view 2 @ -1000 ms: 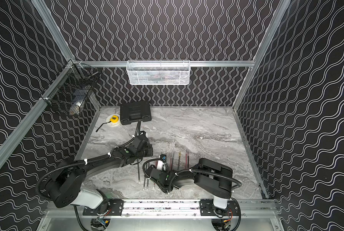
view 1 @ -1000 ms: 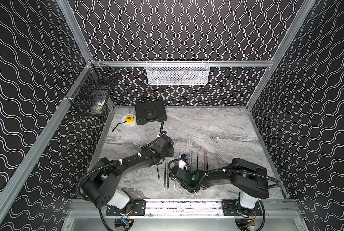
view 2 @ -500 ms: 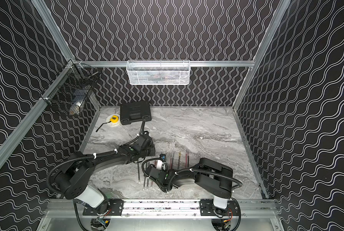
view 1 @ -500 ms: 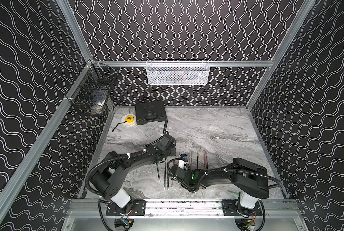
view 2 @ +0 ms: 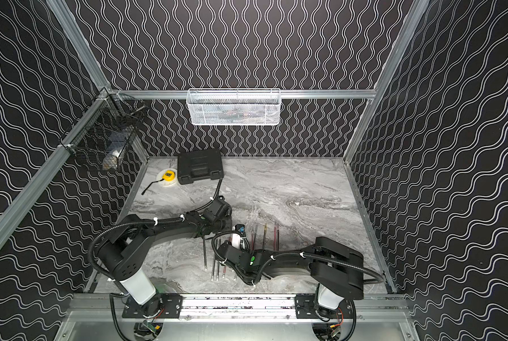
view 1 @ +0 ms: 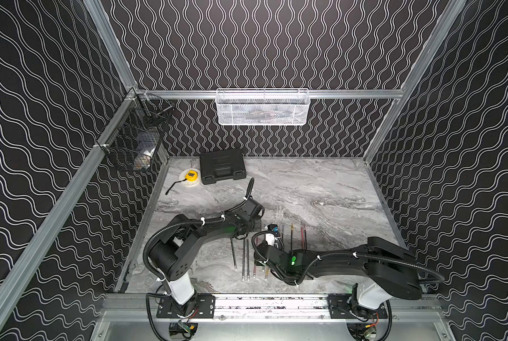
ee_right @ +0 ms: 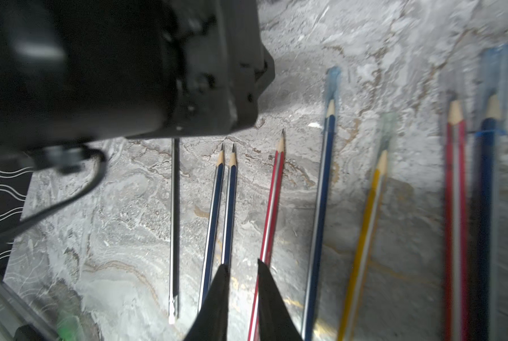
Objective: Remove the protective cover of the pencils
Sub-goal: Place the protective sleeve at the center of the board.
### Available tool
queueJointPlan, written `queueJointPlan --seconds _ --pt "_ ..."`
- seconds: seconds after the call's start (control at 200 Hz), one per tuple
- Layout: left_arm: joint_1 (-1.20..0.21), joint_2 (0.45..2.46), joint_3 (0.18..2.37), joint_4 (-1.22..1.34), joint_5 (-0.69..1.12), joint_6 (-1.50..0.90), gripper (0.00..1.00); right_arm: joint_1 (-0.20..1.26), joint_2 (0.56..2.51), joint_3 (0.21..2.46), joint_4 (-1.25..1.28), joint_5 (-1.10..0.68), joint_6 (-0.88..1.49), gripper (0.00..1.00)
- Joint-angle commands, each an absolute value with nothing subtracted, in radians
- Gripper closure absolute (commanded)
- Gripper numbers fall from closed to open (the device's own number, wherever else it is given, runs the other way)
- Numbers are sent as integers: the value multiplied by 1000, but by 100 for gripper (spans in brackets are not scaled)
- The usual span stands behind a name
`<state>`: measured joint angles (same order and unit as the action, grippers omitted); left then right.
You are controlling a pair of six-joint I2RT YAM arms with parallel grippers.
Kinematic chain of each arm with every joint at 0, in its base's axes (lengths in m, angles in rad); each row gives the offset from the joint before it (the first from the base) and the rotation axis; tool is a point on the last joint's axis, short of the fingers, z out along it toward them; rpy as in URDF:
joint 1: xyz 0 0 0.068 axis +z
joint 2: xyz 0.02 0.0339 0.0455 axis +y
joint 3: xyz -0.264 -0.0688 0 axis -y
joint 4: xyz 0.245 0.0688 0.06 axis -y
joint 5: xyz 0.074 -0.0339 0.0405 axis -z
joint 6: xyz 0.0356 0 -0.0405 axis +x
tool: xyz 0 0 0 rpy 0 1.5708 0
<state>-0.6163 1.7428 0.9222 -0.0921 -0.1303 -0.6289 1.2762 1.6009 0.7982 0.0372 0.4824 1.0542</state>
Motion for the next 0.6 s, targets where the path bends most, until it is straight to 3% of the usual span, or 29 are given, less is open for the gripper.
queueJointPlan --seconds 0.0,0.165,0.595 --pt "-619 1771 960 -147 -160 -617 100 1280 1563 783 -2 536 1049 79" --pt "-622 1813 994 -200 -187 -614 100 1280 1534 749 5 556 1054 78" --pt "-635 1797 1002 -242 -207 -610 88 1278 1462 677 18 614 1080 74"
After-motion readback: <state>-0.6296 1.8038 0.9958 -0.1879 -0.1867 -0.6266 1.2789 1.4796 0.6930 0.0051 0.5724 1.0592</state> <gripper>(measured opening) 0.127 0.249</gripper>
